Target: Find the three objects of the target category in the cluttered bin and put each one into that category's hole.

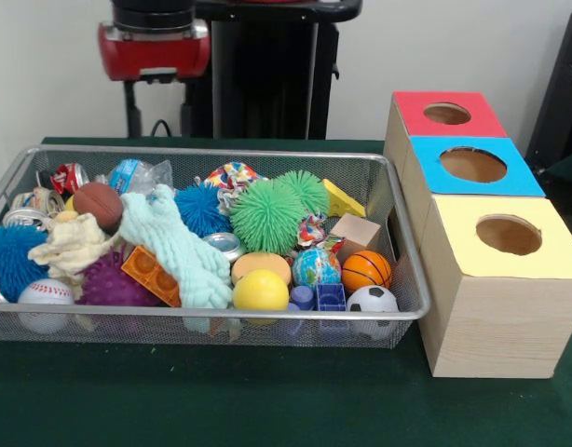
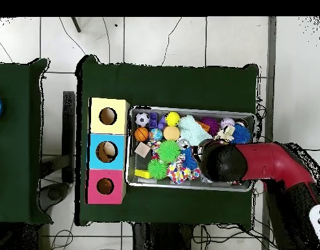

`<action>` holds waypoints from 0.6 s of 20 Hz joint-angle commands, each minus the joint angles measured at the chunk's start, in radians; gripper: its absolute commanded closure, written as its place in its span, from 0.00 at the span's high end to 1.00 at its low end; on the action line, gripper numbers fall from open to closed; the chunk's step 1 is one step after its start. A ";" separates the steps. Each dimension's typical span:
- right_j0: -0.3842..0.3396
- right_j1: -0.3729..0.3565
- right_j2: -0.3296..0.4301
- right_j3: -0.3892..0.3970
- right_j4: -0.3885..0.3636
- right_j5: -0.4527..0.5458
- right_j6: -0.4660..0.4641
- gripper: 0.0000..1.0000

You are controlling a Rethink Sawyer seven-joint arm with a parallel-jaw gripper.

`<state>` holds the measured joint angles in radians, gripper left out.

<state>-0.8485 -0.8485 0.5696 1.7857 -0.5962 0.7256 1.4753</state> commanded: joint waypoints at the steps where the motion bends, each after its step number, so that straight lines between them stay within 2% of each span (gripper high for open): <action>1: -0.108 0.083 0.048 -0.170 -0.085 0.189 -0.406 1.00; 7: -0.177 0.187 0.153 -0.223 -0.094 0.124 -0.509 1.00; 10: -0.197 0.221 0.193 -0.230 -0.054 0.092 -0.485 1.00; 12: -0.211 0.241 0.211 -0.236 -0.052 0.093 -0.512 1.00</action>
<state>-1.0422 -0.7159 0.6531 1.6167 -0.6370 0.7808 1.3240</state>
